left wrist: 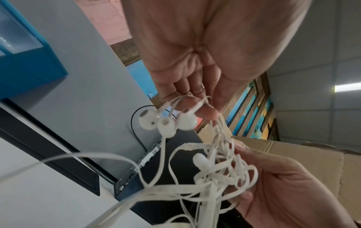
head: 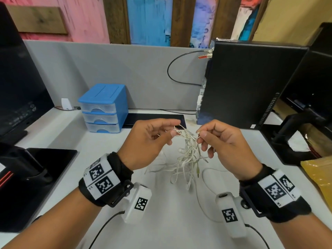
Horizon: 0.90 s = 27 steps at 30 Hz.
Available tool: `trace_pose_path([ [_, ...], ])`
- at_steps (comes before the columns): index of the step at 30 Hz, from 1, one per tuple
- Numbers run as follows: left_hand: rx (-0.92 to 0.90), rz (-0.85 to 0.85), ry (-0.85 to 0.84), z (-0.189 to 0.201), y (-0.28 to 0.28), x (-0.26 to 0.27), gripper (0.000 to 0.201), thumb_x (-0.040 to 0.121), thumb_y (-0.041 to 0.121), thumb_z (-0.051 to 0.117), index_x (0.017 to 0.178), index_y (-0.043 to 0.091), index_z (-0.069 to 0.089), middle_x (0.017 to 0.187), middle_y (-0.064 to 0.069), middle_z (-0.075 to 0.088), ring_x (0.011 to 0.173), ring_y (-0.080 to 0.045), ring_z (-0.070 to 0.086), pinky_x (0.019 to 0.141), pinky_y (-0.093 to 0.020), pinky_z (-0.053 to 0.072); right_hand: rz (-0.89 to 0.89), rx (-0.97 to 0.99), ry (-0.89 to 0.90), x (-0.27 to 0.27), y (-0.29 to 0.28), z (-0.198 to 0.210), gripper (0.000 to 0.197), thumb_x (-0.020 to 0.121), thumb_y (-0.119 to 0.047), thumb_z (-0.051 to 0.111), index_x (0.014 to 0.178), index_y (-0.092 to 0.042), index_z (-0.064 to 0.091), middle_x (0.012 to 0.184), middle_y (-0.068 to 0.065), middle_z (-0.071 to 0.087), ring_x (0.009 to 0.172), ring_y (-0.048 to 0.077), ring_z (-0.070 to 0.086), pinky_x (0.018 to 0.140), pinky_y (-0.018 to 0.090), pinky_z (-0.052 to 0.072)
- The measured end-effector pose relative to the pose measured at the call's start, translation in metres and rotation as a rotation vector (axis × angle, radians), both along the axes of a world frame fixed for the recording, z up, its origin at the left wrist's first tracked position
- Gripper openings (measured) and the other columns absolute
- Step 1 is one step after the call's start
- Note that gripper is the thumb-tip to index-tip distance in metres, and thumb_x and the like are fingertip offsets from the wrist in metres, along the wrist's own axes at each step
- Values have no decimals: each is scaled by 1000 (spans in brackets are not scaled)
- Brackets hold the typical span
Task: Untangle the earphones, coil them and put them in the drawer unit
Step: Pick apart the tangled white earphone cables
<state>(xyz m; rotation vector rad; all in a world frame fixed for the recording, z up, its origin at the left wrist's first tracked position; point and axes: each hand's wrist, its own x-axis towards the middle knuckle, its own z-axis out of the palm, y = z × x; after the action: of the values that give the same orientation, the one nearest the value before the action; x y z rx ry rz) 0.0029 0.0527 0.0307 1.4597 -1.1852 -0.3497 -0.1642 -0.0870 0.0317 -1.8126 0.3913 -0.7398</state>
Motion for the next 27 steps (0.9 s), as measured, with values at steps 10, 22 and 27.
trace_pose_path([
  [10,33,-15,34,-1,-1,5,23,95,10,58,110,20,72,73,11,72,62,-9,62,61,-20,50,4,28,-32,-1,1,3,19,96,0,53,86,-10,66,74,8,67,60,16,56,47,25,45],
  [22,163,-82,209,-3,-2,3,22,83,6,74,104,12,72,70,3,71,53,-9,58,53,-16,46,-20,19,-59,-3,0,6,18,96,-1,53,87,-9,66,73,7,68,61,17,57,48,25,45],
  [27,237,-102,254,-3,-2,4,10,91,5,64,94,11,71,70,-4,71,58,-14,65,58,-19,50,-28,5,-70,-5,-2,10,19,96,0,51,88,-9,66,73,5,67,61,15,57,49,24,47],
])
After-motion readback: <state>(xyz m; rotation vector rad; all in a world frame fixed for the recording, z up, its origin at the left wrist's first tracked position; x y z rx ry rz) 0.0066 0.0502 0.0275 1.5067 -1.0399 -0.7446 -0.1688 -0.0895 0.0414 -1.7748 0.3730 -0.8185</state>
